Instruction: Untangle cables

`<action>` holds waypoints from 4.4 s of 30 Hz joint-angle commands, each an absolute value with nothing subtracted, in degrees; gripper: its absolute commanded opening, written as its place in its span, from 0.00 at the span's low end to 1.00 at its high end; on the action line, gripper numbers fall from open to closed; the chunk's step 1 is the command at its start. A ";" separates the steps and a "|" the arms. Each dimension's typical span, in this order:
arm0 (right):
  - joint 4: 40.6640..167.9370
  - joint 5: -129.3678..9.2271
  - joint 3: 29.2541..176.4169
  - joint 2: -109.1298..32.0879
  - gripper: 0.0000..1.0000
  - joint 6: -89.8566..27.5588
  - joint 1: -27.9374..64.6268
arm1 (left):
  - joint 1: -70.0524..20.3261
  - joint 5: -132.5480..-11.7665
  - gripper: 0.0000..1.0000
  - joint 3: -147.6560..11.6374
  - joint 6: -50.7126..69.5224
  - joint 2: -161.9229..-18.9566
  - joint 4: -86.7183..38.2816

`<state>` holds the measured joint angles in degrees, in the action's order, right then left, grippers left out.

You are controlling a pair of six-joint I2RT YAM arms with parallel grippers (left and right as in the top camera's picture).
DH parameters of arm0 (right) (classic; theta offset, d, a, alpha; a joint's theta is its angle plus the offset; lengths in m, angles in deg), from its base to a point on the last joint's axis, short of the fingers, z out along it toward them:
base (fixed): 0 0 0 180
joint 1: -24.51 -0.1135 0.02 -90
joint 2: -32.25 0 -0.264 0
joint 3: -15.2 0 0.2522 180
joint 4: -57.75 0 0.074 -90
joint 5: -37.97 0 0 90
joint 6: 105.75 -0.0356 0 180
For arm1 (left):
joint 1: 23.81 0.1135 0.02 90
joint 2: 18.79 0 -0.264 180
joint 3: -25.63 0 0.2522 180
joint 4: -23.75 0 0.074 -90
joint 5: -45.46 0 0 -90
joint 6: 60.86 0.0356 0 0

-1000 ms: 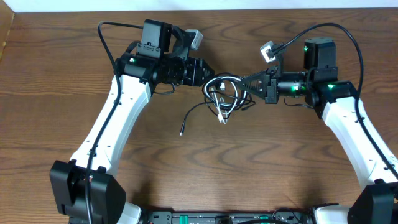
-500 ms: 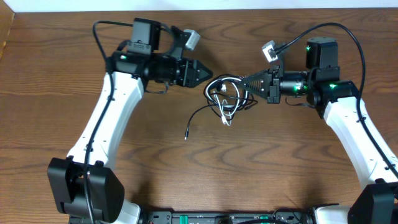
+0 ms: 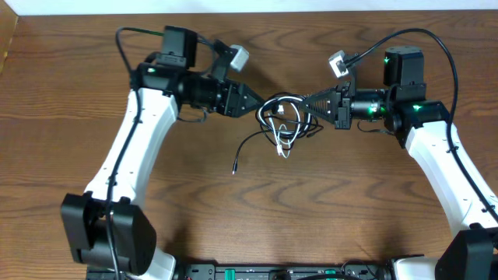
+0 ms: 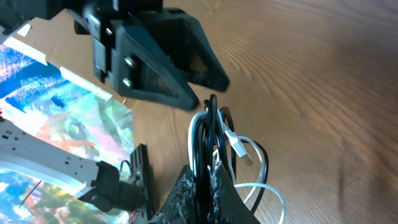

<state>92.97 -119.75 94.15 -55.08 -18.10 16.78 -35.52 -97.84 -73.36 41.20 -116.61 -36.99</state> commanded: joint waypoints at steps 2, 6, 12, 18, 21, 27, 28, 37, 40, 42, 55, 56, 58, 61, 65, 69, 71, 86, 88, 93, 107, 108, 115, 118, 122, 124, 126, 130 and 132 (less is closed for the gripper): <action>92.92 -121.85 94.85 -55.06 0.01 -17.38 16.98 | -37.05 -95.19 0.47 -73.47 42.46 -119.67 -36.84; 92.84 -121.85 94.85 -55.06 0.01 -17.40 16.98 | -37.18 -97.03 0.47 -73.47 42.44 -121.09 -36.14; 92.71 -122.59 94.85 -55.06 0.01 -17.38 16.98 | -37.20 -97.23 0.43 -73.47 42.38 -122.89 -33.78; 92.71 -123.14 94.85 -55.06 0.01 -17.40 16.98 | -38.03 -97.23 0.41 -73.47 35.60 -125.92 -28.16; 92.71 -123.14 94.85 -55.06 0.01 -17.40 16.96 | -38.73 -97.27 0.40 -73.47 31.43 -127.17 -24.97; 92.73 -123.14 94.85 -55.06 0.01 -17.40 16.96 | -39.41 -100.16 0.41 -73.47 23.25 -127.83 -17.21; 92.73 -123.14 94.85 -55.06 0.01 -17.40 16.96 | -39.41 -101.60 0.40 -73.47 22.31 -127.83 -15.75; 96.18 -108.89 94.85 -55.10 0.01 -17.66 16.98 | -39.37 -103.54 0.40 -73.47 20.91 -127.83 -14.11; 99.74 -94.83 94.85 -56.21 0.01 -17.64 16.96 | -39.39 -99.33 0.40 -73.47 20.91 -127.83 -17.08; 101.10 -90.62 94.82 -58.25 0.01 -17.64 16.98 | -39.39 -95.54 0.40 -73.47 20.91 -127.83 -19.77; 101.12 -66.33 94.85 -69.61 0.15 -23.91 22.03 | -39.39 -88.38 0.38 -73.47 21.15 -127.80 -25.78; 101.12 -65.37 94.85 -69.63 0.19 -24.13 22.88 | -39.39 -88.38 0.38 -73.47 21.15 -127.80 -25.78; 101.12 -65.24 95.02 -69.63 0.27 -25.27 24.58 | -39.39 -88.38 0.38 -73.47 21.15 -127.80 -25.80; 101.36 -67.23 95.76 -69.63 0.40 -26.21 27.01 | -39.39 -88.38 0.38 -73.47 21.17 -127.80 -25.80; 104.60 -70.90 98.93 -69.59 0.52 -23.26 28.65 | -39.39 -88.38 0.38 -73.47 21.44 -127.80 -25.82; 110.69 -74.38 104.79 -69.59 0.56 -18.12 28.39 | -39.39 -88.38 0.38 -73.47 21.57 -127.80 -25.80; 112.53 -77.83 106.65 -69.59 0.56 -16.13 28.02 | -39.39 -88.40 0.38 -73.47 21.57 -127.83 -25.80; 114.45 -71.62 103.04 -76.08 0.43 -2.76 25.11 | -39.39 -88.38 0.37 -73.47 21.55 -127.83 -26.00; 113.64 -71.51 103.04 -78.01 0.43 -0.05 25.09 | -39.39 -88.38 0.37 -73.47 21.55 -127.83 -26.02; 112.86 -71.69 103.04 -82.64 0.36 2.16 24.96 | -39.39 -88.38 0.38 -73.47 21.55 -127.83 -26.50; 114.69 -80.08 108.97 -73.13 0.01 -2.47 24.54 | -38.99 -85.18 0.33 -73.54 21.55 -127.50 -26.39; 114.76 -82.29 109.38 -71.34 0.01 -2.54 24.39 | -38.91 -85.18 0.31 -73.60 21.55 -127.26 -26.22; 115.15 -85.57 109.78 -61.35 0.01 -4.70 20.80 | -38.67 -85.21 0.29 -73.76 21.55 -121.86 -25.76; 115.72 -85.41 109.80 -60.45 0.01 -5.14 18.51 | -38.84 -85.25 0.31 -73.76 21.50 -118.91 -25.76; 115.72 -87.42 109.80 -60.56 0.01 -6.76 16.50 | -39.71 -86.06 0.41 -73.76 21.31 -116.92 -25.78; 115.68 -88.78 109.82 -60.52 0.01 -6.98 16.24 | -40.26 -86.01 0.43 -73.76 21.33 -116.88 -25.78; 115.70 -90.59 110.08 -60.48 0.01 -6.98 16.37 | -40.63 -85.82 0.43 -73.76 21.33 -116.96 -25.76; 116.14 -97.83 112.53 -59.82 0.01 -6.93 17.53 | -40.61 -85.84 0.43 -73.76 21.31 -116.96 -25.30; 115.94 -102.29 114.10 -59.32 0.01 -6.82 18.25 | -40.61 -85.84 0.44 -73.76 21.31 -116.96 -25.08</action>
